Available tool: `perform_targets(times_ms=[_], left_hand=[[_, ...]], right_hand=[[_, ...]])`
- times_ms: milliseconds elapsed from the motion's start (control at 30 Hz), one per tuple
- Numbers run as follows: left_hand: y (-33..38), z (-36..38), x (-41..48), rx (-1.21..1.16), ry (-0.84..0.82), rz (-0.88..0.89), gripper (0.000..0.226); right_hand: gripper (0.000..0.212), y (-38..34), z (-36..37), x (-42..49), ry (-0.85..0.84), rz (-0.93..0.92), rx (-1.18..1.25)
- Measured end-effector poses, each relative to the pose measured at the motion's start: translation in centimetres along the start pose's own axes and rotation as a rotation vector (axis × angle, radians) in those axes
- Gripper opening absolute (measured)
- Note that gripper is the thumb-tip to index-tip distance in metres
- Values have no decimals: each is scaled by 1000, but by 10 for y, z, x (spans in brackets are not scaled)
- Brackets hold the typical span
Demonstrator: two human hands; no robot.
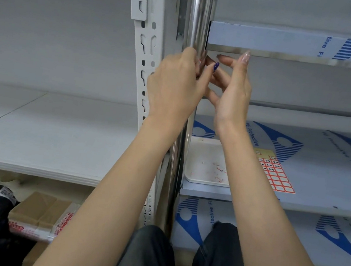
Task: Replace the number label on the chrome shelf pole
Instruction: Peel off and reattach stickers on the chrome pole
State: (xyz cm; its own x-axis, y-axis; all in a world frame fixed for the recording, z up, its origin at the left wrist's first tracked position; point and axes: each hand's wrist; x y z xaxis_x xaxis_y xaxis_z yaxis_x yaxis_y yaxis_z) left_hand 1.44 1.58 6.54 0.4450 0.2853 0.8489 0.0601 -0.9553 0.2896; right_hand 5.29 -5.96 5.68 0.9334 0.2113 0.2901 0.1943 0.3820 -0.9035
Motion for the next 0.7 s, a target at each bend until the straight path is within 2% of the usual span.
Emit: perform_targets(times_ms=[167,700], left_hand=[[-3,3,8,146,-66,0,33],[-2,3,7,119,7,62,24]], right_hand=[[44,-1,1,-2,-14,7,37],[40,-1,-3,0,-51,29,3]])
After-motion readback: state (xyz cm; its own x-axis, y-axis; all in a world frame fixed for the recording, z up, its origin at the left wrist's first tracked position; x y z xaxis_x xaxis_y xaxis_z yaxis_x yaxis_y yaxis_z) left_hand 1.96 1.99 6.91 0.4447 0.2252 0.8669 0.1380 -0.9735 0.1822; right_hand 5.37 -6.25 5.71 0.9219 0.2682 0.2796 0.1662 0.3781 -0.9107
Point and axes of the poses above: each hand's wrist, its own x-axis towards the middle knuckle, its own z-axis out of the palm, y = z × x, and after that the axes turned 5 degrees about z, right-handed
